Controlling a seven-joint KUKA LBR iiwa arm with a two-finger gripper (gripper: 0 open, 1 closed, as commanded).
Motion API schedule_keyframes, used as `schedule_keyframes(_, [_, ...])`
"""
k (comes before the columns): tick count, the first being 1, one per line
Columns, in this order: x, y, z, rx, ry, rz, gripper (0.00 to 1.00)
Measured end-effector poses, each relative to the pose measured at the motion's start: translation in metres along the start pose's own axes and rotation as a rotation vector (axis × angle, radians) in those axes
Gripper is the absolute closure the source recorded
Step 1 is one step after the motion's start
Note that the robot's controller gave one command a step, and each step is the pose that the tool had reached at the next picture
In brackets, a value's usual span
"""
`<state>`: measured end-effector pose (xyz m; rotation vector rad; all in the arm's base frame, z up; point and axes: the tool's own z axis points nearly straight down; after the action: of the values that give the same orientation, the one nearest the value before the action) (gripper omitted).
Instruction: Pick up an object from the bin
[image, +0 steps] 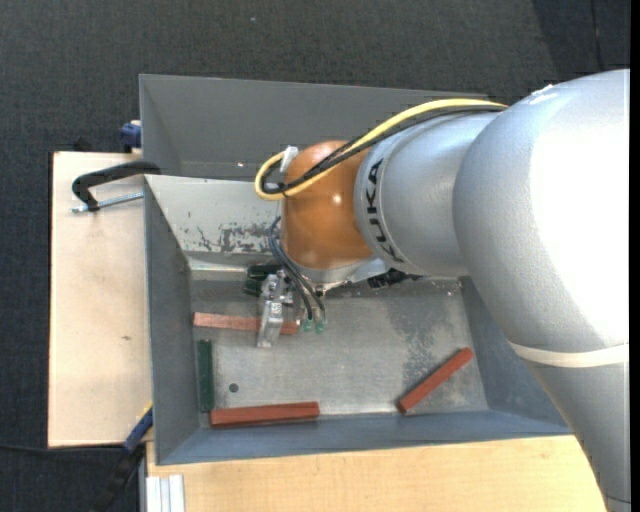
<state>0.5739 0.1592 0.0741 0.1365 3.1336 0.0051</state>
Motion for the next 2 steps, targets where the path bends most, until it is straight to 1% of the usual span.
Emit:
schedule_keyframes(1, [0.0076, -0.0091, -0.1217, 0.000, 0.000, -0.010, 1.00])
schedule_keyframes(2, [0.0076, -0.0094, -0.1217, 0.000, 0.000, -0.009, 1.00])
